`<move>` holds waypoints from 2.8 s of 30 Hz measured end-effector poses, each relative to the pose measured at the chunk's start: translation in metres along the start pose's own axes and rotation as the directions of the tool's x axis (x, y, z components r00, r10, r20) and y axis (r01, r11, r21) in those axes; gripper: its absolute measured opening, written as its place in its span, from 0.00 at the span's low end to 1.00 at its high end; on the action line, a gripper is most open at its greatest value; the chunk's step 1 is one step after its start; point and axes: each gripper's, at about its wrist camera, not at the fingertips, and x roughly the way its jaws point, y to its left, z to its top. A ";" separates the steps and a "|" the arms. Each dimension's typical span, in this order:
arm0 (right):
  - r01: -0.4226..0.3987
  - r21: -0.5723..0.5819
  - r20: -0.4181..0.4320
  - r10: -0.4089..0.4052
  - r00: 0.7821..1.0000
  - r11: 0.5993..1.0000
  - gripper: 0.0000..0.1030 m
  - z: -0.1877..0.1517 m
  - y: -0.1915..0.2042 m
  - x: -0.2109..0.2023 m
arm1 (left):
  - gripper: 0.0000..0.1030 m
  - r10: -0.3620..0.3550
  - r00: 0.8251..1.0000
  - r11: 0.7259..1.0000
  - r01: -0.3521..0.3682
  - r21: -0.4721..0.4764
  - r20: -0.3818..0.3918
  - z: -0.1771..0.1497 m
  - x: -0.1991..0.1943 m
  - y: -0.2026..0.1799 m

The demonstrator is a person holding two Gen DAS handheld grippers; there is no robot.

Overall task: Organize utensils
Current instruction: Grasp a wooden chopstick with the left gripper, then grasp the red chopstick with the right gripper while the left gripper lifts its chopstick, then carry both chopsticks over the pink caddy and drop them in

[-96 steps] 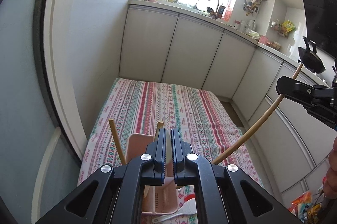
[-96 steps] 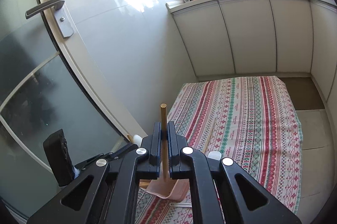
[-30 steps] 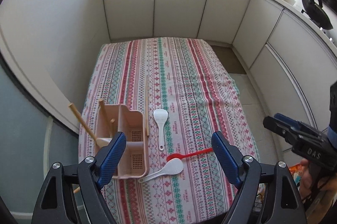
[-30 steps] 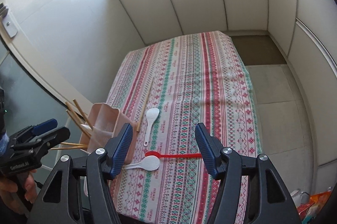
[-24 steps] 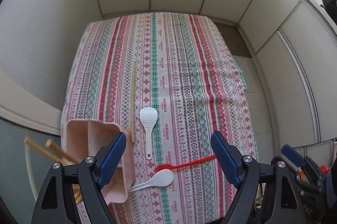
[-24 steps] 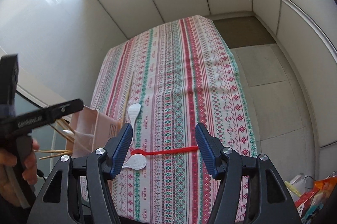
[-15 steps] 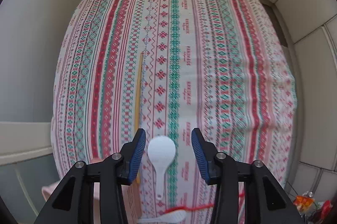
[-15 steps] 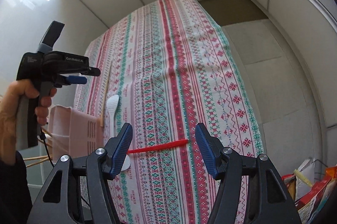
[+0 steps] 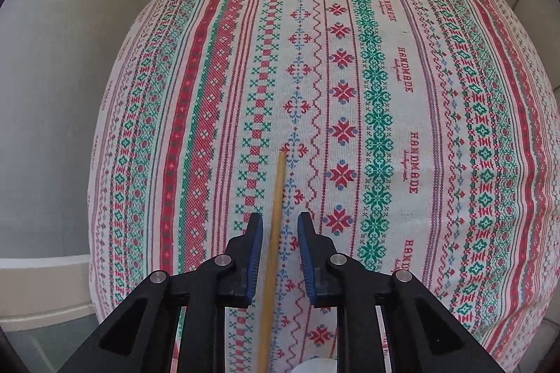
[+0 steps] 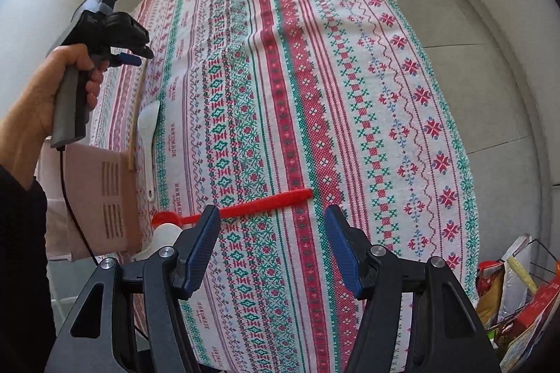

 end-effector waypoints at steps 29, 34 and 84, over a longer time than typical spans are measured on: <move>0.069 0.203 -0.017 -0.066 0.998 0.977 0.43 0.028 0.021 0.051 | 0.05 -0.168 0.957 0.984 0.148 0.098 0.237 -0.059 -0.145 -0.018; 0.132 0.153 0.024 -0.137 0.990 0.979 0.43 0.040 0.039 0.057 | 0.05 -0.198 0.934 0.980 0.183 0.077 0.299 -0.088 -0.178 0.002; -0.153 -0.331 0.517 0.315 0.796 0.931 0.11 -0.010 0.136 -0.137 | 0.05 -0.270 0.649 0.952 0.291 0.096 0.712 -0.292 -0.369 0.187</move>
